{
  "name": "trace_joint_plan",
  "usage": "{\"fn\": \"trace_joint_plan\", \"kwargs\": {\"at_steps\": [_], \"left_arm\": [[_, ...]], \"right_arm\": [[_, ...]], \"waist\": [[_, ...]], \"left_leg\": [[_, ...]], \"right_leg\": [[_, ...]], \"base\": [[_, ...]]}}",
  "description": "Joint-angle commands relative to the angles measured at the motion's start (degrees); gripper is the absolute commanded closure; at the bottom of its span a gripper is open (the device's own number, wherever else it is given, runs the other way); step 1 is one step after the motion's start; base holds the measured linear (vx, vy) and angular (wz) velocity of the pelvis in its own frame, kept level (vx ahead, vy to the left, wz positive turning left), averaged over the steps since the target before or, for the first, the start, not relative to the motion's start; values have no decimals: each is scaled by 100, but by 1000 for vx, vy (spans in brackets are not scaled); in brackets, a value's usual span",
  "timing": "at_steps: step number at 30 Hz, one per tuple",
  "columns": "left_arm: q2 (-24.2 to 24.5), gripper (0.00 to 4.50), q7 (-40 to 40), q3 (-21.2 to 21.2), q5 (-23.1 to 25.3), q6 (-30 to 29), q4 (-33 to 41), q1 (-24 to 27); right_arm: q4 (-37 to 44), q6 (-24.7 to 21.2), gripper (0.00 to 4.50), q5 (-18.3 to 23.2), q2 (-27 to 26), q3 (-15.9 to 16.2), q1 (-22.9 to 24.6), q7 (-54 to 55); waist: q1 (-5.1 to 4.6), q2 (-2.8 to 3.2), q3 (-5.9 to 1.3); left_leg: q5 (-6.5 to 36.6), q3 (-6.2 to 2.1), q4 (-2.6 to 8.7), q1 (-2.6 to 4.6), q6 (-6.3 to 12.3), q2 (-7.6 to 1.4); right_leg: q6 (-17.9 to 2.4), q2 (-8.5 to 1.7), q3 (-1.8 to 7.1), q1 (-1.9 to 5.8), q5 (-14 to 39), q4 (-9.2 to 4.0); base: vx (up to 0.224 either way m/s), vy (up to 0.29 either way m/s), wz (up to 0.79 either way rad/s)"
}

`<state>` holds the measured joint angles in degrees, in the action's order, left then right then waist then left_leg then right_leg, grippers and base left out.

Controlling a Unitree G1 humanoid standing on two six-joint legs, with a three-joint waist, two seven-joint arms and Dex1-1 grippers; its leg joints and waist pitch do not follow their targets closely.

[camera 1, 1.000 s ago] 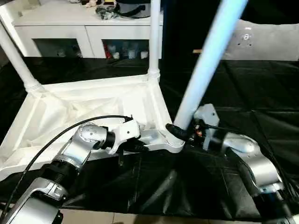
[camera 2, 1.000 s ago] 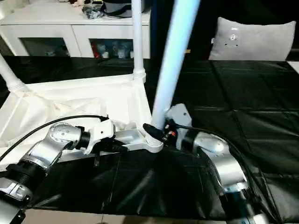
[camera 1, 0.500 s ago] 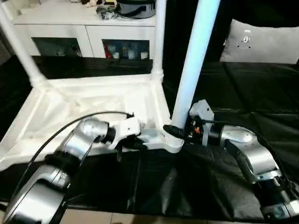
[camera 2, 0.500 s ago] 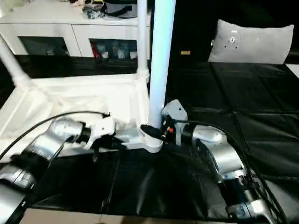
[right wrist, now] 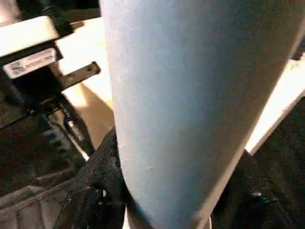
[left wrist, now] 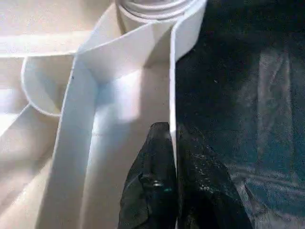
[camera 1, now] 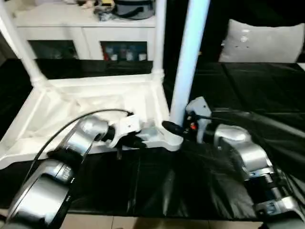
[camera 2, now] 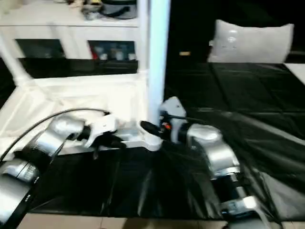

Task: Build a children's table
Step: Insert table leg to table base

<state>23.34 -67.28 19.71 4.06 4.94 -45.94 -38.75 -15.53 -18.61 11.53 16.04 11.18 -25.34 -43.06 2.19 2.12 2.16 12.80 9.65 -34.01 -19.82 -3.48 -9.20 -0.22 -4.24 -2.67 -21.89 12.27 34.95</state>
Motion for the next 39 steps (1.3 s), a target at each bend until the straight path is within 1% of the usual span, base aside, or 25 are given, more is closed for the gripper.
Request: {"fn": "trace_joint_plan", "kwargs": {"at_steps": [1, 2, 3, 4, 5, 6, 7, 8, 9, 10, 11, 12, 13, 16, 17, 24, 25, 26, 27, 30, 32, 33, 35, 37, 39], "left_arm": [[76, 450, 378, -220, -188, -507, 676, 396], [85, 450, 427, -256, -233, -675, 967, 581], [94, 450, 491, -279, -267, -841, 1330, 809], [96, 450, 604, -295, -272, -1040, 1818, 1108], [92, 450, 680, -292, -236, -1090, 2004, 1218], [92, 450, 748, -274, -171, -1092, 2123, 1276], [77, 450, 811, -263, -119, -1153, 2320, 1358], [-6, 450, 878, -294, -165, -1444, 2739, 1499], [-43, 450, 904, -318, -206, -1620, 2949, 1568], [-101, 450, 951, -332, -246, -1845, 3228, 1645], [-132, 450, 995, -325, -245, -2003, 3411, 1693], [-195, 450, 1091, -241, -158, -2264, 3720, 1772], [-199, 450, 1158, -187, -80, -2372, 3858, 1814], [-222, 450, 1196, -158, -83, -2515, 3949, 1826], [-222, 450, 1199, -156, -90, -2536, 3963, 1826], [-129, 450, 1224, -108, 24, -2694, 3992, 1755], [-116, 450, 1220, -117, 24, -2693, 3974, 1743], [-103, 450, 1221, -124, 21, -2683, 3942, 1725], [-94, 450, 1225, -134, 20, -2655, 3911, 1711], [-141, 450, 1284, -227, -62, -2429, 3809, 1676], [-210, 450, 1326, -342, -176, -2197, 3684, 1637], [-213, 450, 1325, -347, -182, -2182, 3673, 1633], [-197, 450, 1322, -358, -165, -2050, 3480, 1569], [-188, 450, 1320, -358, -152, -2020, 3416, 1548], [-180, 450, 1348, -381, -126, -1927, 3247, 1491]], "right_arm": [[-671, -505, 263, -329, -67, 247, 293, 319], [-690, -498, 263, -341, -93, 234, 292, 379], [-709, -480, 263, -349, -124, 216, 293, 444], [-732, -448, 263, -334, -184, 173, 289, 530], [-738, -442, 263, -312, -217, 144, 284, 567], [-741, -453, 263, -300, -238, 132, 279, 587], [-745, -466, 263, -300, -263, 123, 273, 601], [-754, -475, 263, -325, -296, 142, 265, 598], [-756, -475, 263, -338, -307, 154, 263, 598], [-754, -472, 263, -354, -319, 170, 262, 608], [-749, -473, 263, -358, -327, 175, 261, 616], [-698, -452, 263, -361, -343, 179, 270, 636], [-662, -457, 263, -350, -364, 169, 280, 649], [-557, -507, 263, -323, -351, 158, 349, 643], [-547, -512, 263, -315, -349, 157, 359, 647], [-697, -548, 263, -248, -449, 2, 339, 734], [-739, -568, 263, -204, -483, -36, 319, 738], [-775, -559, 207, -170, -508, -54, 302, 718], [-794, -554, 207, -161, -523, -56, 290, 712], [-803, -518, 182, -193, -539, -61, 285, 736], [-817, -478, 148, -203, -535, -96, 306, 749], [-817, -474, 148, -200, -533, -100, 311, 741], [-758, -443, 124, -170, -448, -130, 393, 605], [-726, -459, 103, -146, -414, -143, 423, 555], [-588, -452, 95, -165, -260, -103, 528, 431]], "waist": [[20, -34, -133], [12, -5, -141], [-29, -56, -129], [-48, -79, -121], [-49, -70, -124], [-61, -42, -116], [-68, -53, -121], [-78, -48, -132], [-86, -60, -136], [-79, -69, -137], [-83, -70, -144], [-77, -91, -145], [-71, -86, -144], [-50, -62, -152], [-46, -71, -152], [-34, -31, -160], [-32, -10, -156], [-41, -23, -155], [-40, -2, -148], [-21, -14, -157], [7, -27, -190], [20, -11, -192], [24, 7, -211], [56, -23, -236], [89, -9, -235]], "left_leg": [[2187, -244, 605, -21, -113, -423], [2195, -272, 616, -34, -144, -448], [2170, -268, 634, -79, -120, -446], [2219, -263, 633, -70, -101, -445], [2217, -270, 633, -70, -101, -447], [2269, -258, 630, -43, -99, -430], [2299, -251, 626, -28, -104, -428], [2316, -242, 629, -13, -135, -443], [2223, -231, 633, -31, -118, -437], [2161, -205, 615, -12, -73, -416], [2108, -201, 616, -17, -83, -424], [1990, -188, 614, -31, -44, -418], [1870, -176, 605, -33, -1, -407], [1721, -166, 599, -39, 41, -393], [1710, -161, 600, -34, 48, -390], [1799, -177, 624, -22, -31, -393], [1812, -178, 627, -19, -40, -394], [1870, -175, 625, -13, -51, -391], [1920, -180, 627, -14, -62, -385], [1934, -160, 610, 19, -62, -385], [1584, -154, 599, -6, -12, -388], [1366, -145, 589, -27, 40, -385], [1171, -130, 562, -23, 86, -383], [813, -105, 519, -24, 230, -376], [631, -96, 498, -38, 335, -366]], "right_leg": [[-837, -543, 312, 85, 3173, -636], [-855, -567, 318, 99, 3125, -592], [-842, -546, 309, 110, 3088, -596], [-822, -536, 315, 83, 3124, -606], [-827, -546, 321, 85, 3122, -591], [-800, -524, 323, 53, 3183, -621], [-793, -515, 326, 46, 3173, -625], [-843, -511, 340, 48, 3006, -607], [-892, -494, 335, 67, 2779, -597], [-918, -470, 338, 45, 2660, -611], [-968, -479, 343, 65, 2542, -585], [-1006, -467, 338, 80, 2406, -587], [-1038, -461, 340, 85, 2300, -586], [-1052, -448, 334, 110, 2171, -588], [-1048, -440, 330, 106, 2151, -594], [-1071, -427, 315, 127, 1944, -583], [-1078, -425, 315, 124, 1919, -582], [-1089, -425, 315, 120, 1923, -587], [-1092, -431, 315, 123, 1986, -590], [-1106, -442, 327, 97, 2098, -628], [-1185, -426, 322, 145, 1607, -562], [-1237, -427, 316, 167, 1283, -536], [-1354, -423, 308, 182, 912, -503], [-1453, -424, 299, 219, 416, -459], [-1492, -429, 288, 228, 336, -450]], "base": [[0, 0, 0], [0, 0, 0], [0, 0, 0], [0, 0, 0], [0, 0, 0], [0, 0, 0], [0, 0, 0], [0, 0, 0], [0, 0, 0], [0, 0, 0], [0, 0, 0], [0, 0, 0], [0, 0, 0], [0, 0, 0], [0, 0, 0], [0, 0, 0], [0, 0, 0], [0, 0, 0], [0, 0, 0], [0, 0, 0], [0, 0, 0], [0, 0, 0], [0, 0, 0], [0, 0, 0], [0, 0, 0]]}}
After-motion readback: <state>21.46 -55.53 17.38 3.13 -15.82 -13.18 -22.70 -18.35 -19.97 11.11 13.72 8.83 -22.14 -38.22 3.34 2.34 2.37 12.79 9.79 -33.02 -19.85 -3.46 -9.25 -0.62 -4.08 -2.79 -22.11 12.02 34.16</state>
